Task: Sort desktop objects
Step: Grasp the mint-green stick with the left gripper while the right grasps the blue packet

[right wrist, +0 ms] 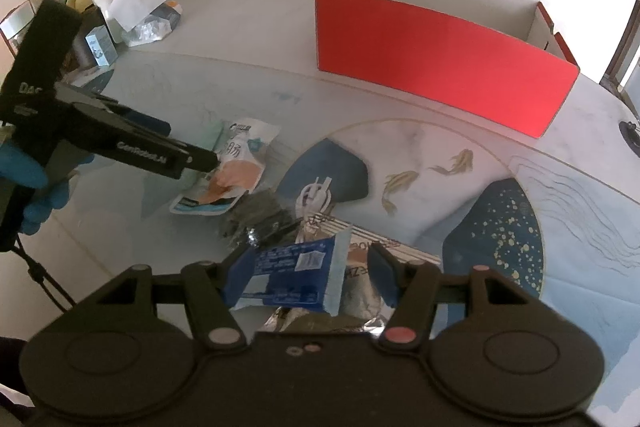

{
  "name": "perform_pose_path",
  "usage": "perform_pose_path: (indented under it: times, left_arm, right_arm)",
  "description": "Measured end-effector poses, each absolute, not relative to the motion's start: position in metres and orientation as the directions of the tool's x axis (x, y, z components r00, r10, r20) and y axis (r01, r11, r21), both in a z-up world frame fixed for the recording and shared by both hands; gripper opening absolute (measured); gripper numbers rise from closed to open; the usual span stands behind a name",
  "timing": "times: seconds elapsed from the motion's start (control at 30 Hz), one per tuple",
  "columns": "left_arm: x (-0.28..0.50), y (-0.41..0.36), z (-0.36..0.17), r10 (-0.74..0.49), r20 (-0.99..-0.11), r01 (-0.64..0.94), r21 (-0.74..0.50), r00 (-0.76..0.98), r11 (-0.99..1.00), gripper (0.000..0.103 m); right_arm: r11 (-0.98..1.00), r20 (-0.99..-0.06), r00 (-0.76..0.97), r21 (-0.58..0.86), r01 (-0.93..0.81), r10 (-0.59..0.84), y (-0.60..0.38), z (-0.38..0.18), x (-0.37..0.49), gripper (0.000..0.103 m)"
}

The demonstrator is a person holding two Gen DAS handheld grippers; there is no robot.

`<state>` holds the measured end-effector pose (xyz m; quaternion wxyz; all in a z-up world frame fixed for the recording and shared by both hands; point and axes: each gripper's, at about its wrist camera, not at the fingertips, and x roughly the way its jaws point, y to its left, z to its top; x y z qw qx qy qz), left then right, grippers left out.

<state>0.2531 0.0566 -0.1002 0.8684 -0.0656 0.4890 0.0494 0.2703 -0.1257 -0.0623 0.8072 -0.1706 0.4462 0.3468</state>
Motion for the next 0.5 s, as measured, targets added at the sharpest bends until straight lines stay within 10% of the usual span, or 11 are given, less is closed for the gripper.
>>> perform_pose_path:
  times: [0.33, 0.5]
  left_arm:
    - [0.254, 0.038, -0.096, 0.027, -0.847, -0.088, -0.023, 0.531, 0.996, 0.021]
    - [0.252, 0.037, -0.095, 0.016, -0.845, -0.094, -0.04, 0.535, 0.995, 0.015]
  right_arm:
    - [0.679, -0.85, 0.351, 0.01, -0.734, 0.392, -0.118, -0.07, 0.266, 0.042]
    - [0.667, -0.853, 0.337, 0.018, -0.745, 0.399, -0.116, -0.07, 0.263, 0.028]
